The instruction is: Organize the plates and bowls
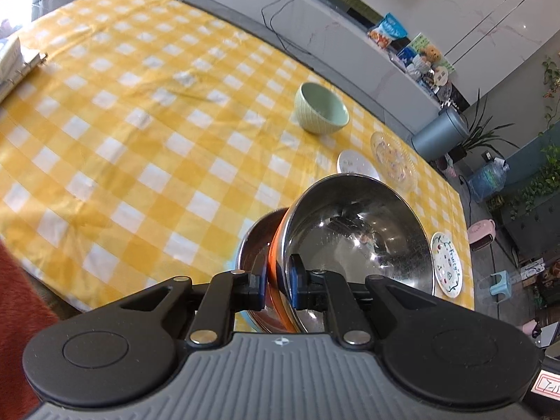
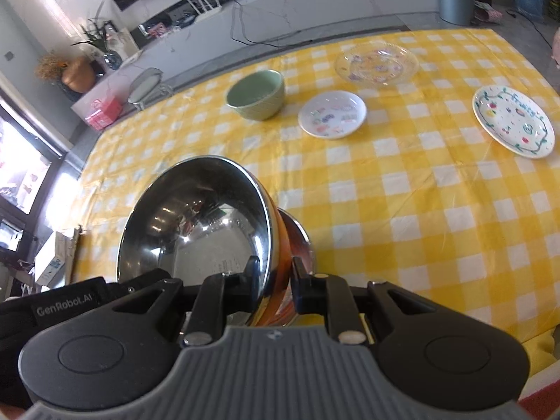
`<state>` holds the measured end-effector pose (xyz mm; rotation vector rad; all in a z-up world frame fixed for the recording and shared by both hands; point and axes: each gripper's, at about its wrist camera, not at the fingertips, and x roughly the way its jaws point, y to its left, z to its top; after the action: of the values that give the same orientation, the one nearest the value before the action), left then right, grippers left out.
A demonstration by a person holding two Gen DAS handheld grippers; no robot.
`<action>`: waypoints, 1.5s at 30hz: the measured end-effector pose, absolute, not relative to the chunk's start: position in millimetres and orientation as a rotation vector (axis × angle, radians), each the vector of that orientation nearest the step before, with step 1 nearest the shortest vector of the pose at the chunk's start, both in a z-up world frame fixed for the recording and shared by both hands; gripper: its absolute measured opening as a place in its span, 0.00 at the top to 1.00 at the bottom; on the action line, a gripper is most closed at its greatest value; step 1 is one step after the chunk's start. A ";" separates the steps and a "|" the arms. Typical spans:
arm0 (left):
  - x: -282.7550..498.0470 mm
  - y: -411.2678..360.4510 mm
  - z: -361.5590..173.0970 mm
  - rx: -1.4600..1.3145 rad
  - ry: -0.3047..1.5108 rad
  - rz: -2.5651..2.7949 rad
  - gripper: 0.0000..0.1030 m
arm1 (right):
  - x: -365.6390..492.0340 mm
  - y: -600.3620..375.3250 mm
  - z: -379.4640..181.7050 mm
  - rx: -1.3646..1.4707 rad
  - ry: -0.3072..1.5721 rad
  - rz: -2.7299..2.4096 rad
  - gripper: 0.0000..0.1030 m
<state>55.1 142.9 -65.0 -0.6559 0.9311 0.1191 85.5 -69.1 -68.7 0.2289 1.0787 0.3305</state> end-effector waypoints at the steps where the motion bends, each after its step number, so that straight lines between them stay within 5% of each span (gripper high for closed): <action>1: 56.5 142.6 -67.6 -0.654 0.938 0.118 0.87 | 87.0 -69.2 -71.3 0.226 1.084 0.325 0.84; 45: 61.6 132.0 -69.9 -0.479 0.959 0.145 0.86 | 93.1 -58.5 -83.7 0.080 1.064 0.296 0.81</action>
<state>61.6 132.0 -69.8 -0.4786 0.9585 0.1454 93.1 -58.5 -83.7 0.0803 1.0637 0.2959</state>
